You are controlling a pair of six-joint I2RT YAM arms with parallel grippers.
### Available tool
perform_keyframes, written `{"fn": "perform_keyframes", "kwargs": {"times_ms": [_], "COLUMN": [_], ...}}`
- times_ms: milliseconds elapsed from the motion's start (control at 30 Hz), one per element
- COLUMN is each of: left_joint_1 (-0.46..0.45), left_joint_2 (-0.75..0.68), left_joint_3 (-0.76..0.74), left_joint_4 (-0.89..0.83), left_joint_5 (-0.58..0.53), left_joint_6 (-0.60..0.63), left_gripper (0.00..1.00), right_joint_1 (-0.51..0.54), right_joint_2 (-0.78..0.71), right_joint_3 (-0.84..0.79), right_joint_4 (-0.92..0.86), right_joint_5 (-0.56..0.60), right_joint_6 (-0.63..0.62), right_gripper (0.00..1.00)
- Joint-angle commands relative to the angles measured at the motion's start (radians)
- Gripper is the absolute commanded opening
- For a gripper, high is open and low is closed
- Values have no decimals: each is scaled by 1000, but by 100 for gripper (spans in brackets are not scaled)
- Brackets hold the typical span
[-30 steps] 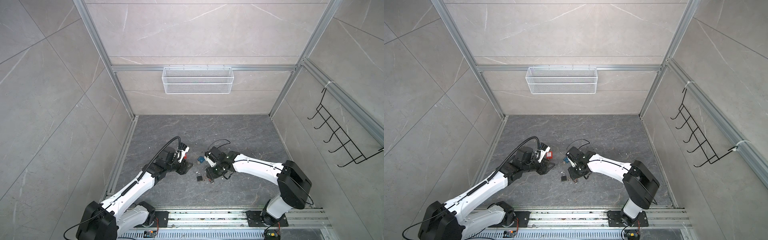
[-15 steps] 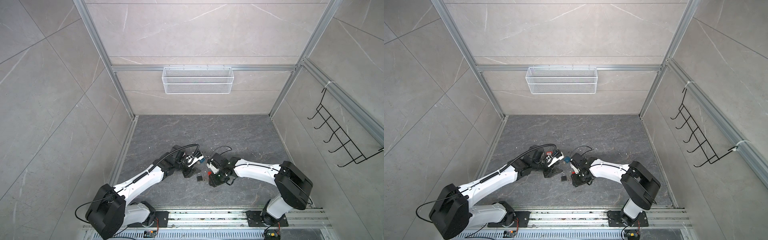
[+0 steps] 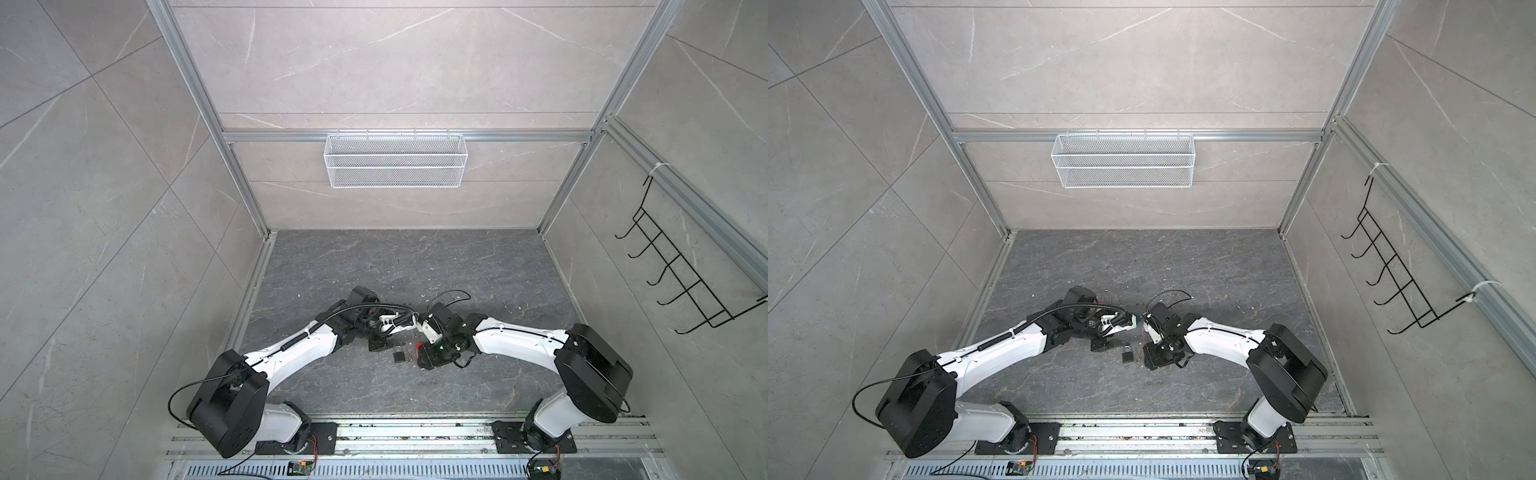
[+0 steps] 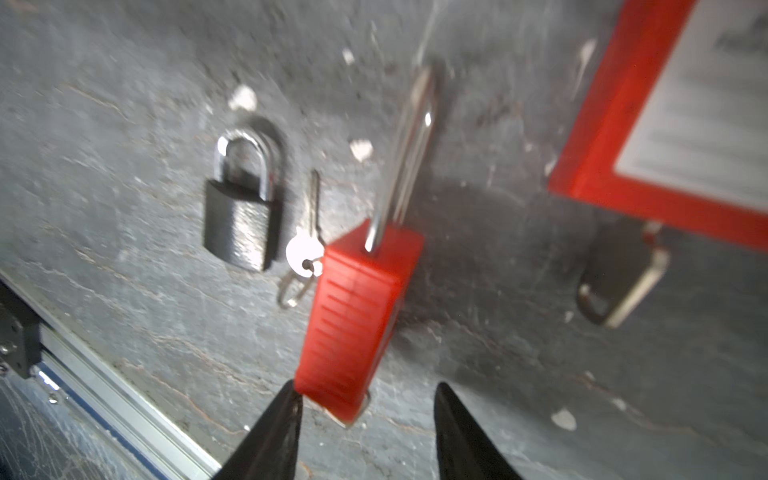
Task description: Lock with the key
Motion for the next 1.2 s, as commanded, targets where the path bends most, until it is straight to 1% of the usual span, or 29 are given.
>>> {"fn": "perform_keyframes", "kwargs": {"times_ms": [0,133,200,400,467,533,667,700,767,867,967,1000,1033,1100,1167], "left_joint_1": [-2,-2,-1,4,5,5,0,-4,-17,-37,-51,-55,-65,-82,-108], "left_joint_2": [-34,-78,-91,-117,-116,-108,-79,-73,-62,-46,-33,-27,-18,7,46], "left_joint_3": [-11,-45,-51,-58,-56,-48,-38,-35,-33,-14,7,12,22,40,72], "left_joint_4": [42,27,13,-8,-13,-27,-36,-39,-42,-69,-76,-81,-90,-104,-128], "left_joint_5": [1,-31,-41,-45,-34,-13,24,24,16,-5,-21,-25,-36,-57,-81], "left_joint_6": [6,-5,-6,-14,-7,1,12,18,37,83,136,157,191,252,316], "left_gripper": [57,57,57,58,58,58,58,57,57,57,57,57,57,57,57], "right_joint_1": [6,9,9,9,9,9,9,9,8,1,2,2,1,0,-1], "right_joint_2": [34,69,88,103,91,88,89,91,86,40,-46,-76,-109,-165,-218], "right_joint_3": [66,97,112,126,123,129,139,147,159,162,138,125,108,72,39], "right_joint_4": [-22,-28,-44,-94,-101,-125,-166,-177,-203,-206,-201,-198,-196,-203,-211], "right_joint_5": [45,34,46,62,56,53,32,35,49,79,142,168,210,323,391], "right_joint_6": [-35,-57,-60,-105,-153,-221,-398,-421,-458,-433,-359,-328,-288,-181,-105], "right_gripper": [53,51,49,40,36,34,33,35,41,49,79,98,100,99,99]}}
